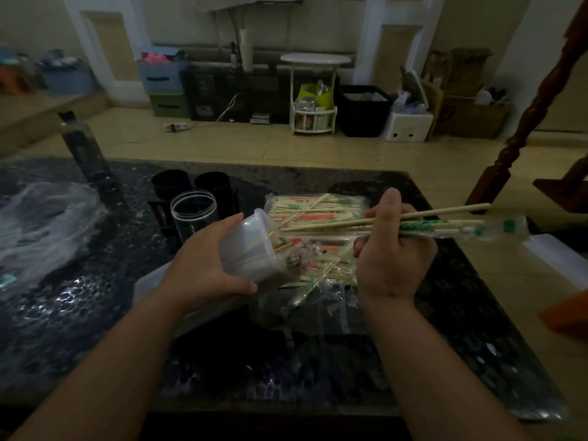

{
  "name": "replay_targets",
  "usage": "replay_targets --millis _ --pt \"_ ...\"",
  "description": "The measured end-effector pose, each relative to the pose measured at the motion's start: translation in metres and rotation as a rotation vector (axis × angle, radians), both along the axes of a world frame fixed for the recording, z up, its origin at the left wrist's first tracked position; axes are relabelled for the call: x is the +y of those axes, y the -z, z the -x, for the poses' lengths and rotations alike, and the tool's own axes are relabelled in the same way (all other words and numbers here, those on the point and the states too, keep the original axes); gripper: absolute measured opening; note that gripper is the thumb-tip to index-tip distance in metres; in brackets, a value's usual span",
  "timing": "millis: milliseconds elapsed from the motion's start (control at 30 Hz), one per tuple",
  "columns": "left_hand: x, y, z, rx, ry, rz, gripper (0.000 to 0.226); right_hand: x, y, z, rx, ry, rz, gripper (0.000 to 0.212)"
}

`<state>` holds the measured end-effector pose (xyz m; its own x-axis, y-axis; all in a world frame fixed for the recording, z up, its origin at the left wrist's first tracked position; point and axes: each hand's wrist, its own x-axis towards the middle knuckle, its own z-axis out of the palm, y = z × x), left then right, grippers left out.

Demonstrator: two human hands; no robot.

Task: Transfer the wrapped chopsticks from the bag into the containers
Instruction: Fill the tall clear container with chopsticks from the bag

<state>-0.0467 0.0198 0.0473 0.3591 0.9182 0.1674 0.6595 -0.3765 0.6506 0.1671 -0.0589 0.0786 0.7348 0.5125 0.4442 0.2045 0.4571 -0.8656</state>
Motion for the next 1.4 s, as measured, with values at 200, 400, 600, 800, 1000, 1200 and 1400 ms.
replay_targets --millis 200,400,600,800,1000,1200,1400 --pt "-0.001 -0.002 0.0 -0.003 0.006 -0.004 0.123 0.001 -0.001 0.0 -0.065 0.051 -0.024 0.034" --pt "-0.003 -0.003 0.0 -0.014 0.007 -0.006 0.123 0.003 0.001 0.005 0.061 -0.099 0.059 0.04" --pt "-0.005 -0.004 -0.001 0.009 0.041 -0.002 0.124 0.011 0.008 0.015 0.446 -0.734 0.497 0.014" --pt "-0.003 -0.003 0.0 0.02 0.047 -0.001 0.124 0.018 0.016 0.014 0.459 -0.489 0.394 0.015" --pt "-0.004 -0.002 -0.001 0.042 0.059 0.001 0.124 0.015 0.017 0.015 0.415 -0.673 0.5 0.013" --pt "-0.003 -0.001 -0.002 0.043 0.062 0.007 0.123 0.019 0.028 0.014 0.009 -0.565 0.57 0.015" --pt "-0.004 -0.001 -0.002 0.05 0.062 -0.011 0.123 0.022 0.033 0.008 -0.008 -0.386 0.381 0.006"
